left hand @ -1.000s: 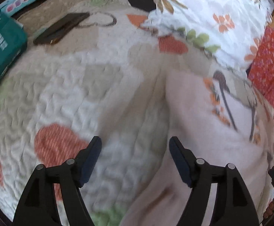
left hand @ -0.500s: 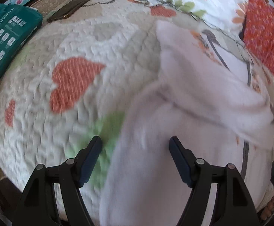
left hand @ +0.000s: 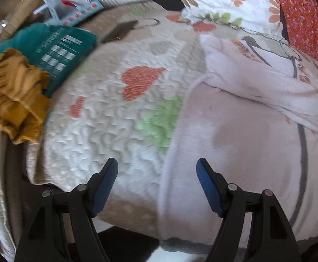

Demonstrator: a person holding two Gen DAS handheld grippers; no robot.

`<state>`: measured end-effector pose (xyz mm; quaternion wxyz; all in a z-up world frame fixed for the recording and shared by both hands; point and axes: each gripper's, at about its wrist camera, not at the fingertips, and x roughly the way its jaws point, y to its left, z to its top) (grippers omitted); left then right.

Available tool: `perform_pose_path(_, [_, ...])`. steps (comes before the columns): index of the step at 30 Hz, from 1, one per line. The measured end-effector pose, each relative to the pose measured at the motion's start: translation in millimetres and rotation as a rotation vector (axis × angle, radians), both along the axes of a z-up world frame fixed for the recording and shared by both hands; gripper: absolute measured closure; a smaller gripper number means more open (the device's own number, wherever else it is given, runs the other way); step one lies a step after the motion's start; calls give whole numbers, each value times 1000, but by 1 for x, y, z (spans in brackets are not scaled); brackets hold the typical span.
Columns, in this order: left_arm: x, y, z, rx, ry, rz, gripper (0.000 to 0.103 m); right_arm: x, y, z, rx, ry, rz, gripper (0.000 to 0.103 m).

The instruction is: Fold small clothes

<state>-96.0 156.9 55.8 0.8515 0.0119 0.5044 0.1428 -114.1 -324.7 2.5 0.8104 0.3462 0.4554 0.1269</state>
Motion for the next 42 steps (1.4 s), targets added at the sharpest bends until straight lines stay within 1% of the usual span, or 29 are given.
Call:
perform_pose_path(2, [-5, 3, 0, 24, -11, 15, 30, -4, 1, 0, 0, 0, -1, 53])
perform_pose_path(4, [-11, 6, 0, 25, -19, 28, 30, -10, 1, 0, -3, 0, -1, 53])
perform_pose_path(10, [-20, 17, -5, -15, -15, 65, 30, -21, 1, -2, -6, 9, 5, 53])
perform_pose_path(14, [-23, 20, -8, -24, -17, 78, 30, -26, 4, -3, -18, 11, 15, 53])
perform_pose_path(18, [-25, 26, -15, -73, 4, 86, 30, -30, 5, -4, -18, 13, 24, 52])
perform_pose_path(21, [-24, 33, -23, -129, 28, 93, 30, -35, 7, -4, -22, 9, 36, 51])
perform_pose_path(22, [-23, 36, -26, -163, 39, 93, 30, -36, 8, -5, -20, 10, 40, 51])
perform_pose_path(23, [-22, 40, -30, -204, 54, 92, 30, -37, 8, -6, -15, 11, 46, 51])
perform_pose_path(24, [-21, 45, -37, -270, 79, 92, 30, -38, 8, -7, -11, 13, 54, 51])
perform_pose_path(26, [-20, 52, -47, -371, 111, 103, 30, -42, 11, -7, -9, 9, 64, 51])
perform_pose_path(27, [-20, 55, -51, -407, 119, 111, 29, -43, 12, -7, -8, 8, 69, 51])
perform_pose_path(30, [-22, 54, -52, -434, 115, 97, 25, -45, 15, -9, 3, 10, 87, 51])
perform_pose_path(32, [-23, 48, -58, -441, 146, 68, 18, -46, 16, -10, 8, 10, 95, 51])
perform_pose_path(34, [-25, 42, -64, -441, 176, 41, 15, -48, 16, -12, 30, 14, 99, 51])
perform_pose_path(35, [-27, 38, -65, -437, 185, 29, 15, -49, 18, -12, 38, 16, 102, 51])
perform_pose_path(36, [-29, 35, -65, -450, 192, 16, 15, -51, 19, -13, 52, 19, 104, 51])
perform_pose_path(38, [-34, 33, -68, -494, 200, 8, 15, -54, 20, -16, 82, 27, 112, 51])
perform_pose_path(39, [-36, 33, -71, -528, 211, 6, 16, -56, 21, -19, 104, 36, 119, 51])
perform_pose_path(40, [-38, 32, -73, -555, 220, 5, 19, -58, 22, -22, 131, 48, 127, 51])
perform_pose_path(42, [-41, 31, -75, -583, 228, 6, 23, -64, 26, -27, 162, 61, 131, 51])
